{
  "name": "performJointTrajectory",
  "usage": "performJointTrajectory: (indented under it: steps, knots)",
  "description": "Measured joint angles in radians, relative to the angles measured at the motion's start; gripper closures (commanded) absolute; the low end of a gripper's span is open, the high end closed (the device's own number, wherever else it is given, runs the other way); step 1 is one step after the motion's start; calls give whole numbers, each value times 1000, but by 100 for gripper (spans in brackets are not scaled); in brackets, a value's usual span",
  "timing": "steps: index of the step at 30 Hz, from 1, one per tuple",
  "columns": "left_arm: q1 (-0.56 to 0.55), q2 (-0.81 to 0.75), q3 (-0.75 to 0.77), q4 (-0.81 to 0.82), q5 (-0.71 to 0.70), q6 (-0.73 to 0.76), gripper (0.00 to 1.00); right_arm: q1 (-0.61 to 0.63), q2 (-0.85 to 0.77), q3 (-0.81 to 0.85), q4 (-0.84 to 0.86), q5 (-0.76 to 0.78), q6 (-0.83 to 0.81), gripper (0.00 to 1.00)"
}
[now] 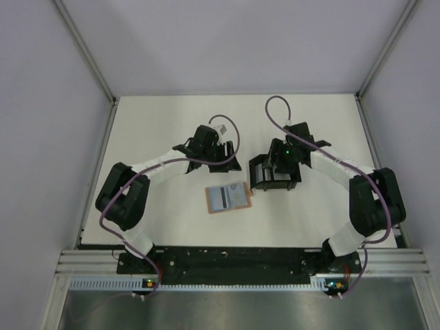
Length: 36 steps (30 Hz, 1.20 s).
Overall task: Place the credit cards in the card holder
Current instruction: Pick up the credit card from the storage box.
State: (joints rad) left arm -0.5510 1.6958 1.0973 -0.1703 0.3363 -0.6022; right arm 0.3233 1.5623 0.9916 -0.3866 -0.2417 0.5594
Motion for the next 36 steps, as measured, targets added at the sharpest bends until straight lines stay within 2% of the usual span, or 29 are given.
performJointTrajectory:
  steps: [10, 18, 28, 36]
  knots:
    - [-56, 167, 90, 48, 77, -40, 40, 0, 133, 51, 13, -144, -18, 44]
    - [-76, 222, 102, 67, 91, -66, 51, 0, 149, 61, 47, -229, -13, 60]
    - [-78, 229, 89, 76, 93, -77, 59, 0, 150, 64, 88, -299, 1, 56]
    - [-84, 229, 61, 81, 98, -76, 62, 2, 167, 77, 87, -287, 10, 53]
